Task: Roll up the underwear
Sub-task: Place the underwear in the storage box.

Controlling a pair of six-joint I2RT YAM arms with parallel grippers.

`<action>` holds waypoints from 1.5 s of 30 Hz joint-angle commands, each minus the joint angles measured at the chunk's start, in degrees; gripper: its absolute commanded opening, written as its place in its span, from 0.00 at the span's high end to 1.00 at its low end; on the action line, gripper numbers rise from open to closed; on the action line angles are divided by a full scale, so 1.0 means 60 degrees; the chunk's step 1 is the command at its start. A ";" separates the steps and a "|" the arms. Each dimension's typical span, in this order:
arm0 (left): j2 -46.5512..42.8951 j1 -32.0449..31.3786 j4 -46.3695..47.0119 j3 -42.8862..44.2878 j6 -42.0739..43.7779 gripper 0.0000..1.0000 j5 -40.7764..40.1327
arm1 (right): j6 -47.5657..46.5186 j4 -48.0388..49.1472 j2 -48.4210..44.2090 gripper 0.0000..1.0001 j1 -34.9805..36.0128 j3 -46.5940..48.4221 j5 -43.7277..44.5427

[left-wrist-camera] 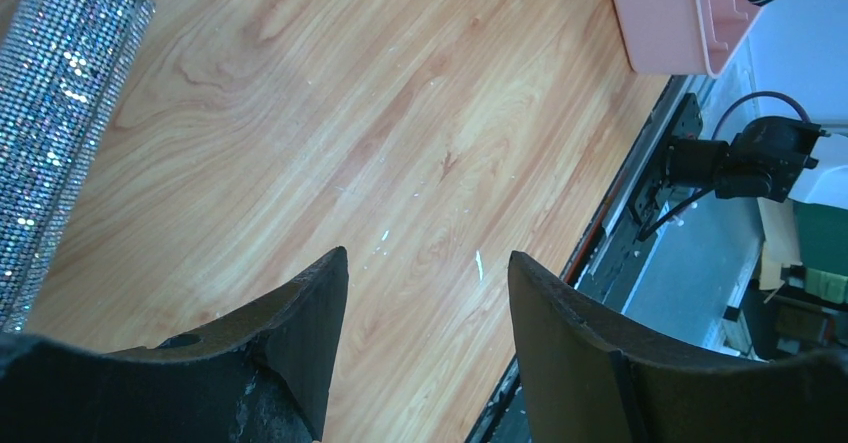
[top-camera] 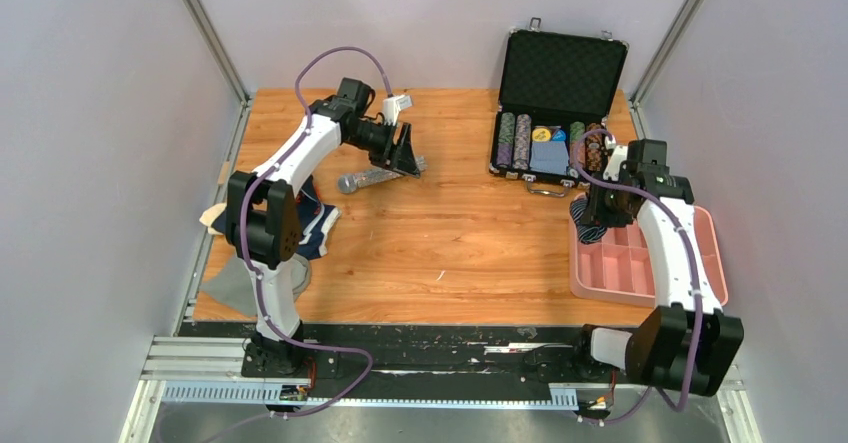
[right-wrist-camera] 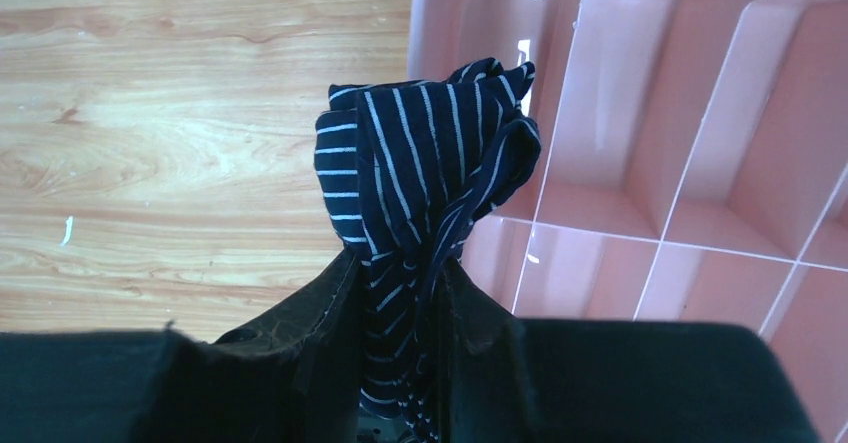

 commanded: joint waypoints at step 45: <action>-0.2091 -0.0003 -0.0238 -0.0694 0.0819 0.09 -0.3903 | 0.0663 0.2323 0.4022 0.61 -0.0490 0.0333 0.0191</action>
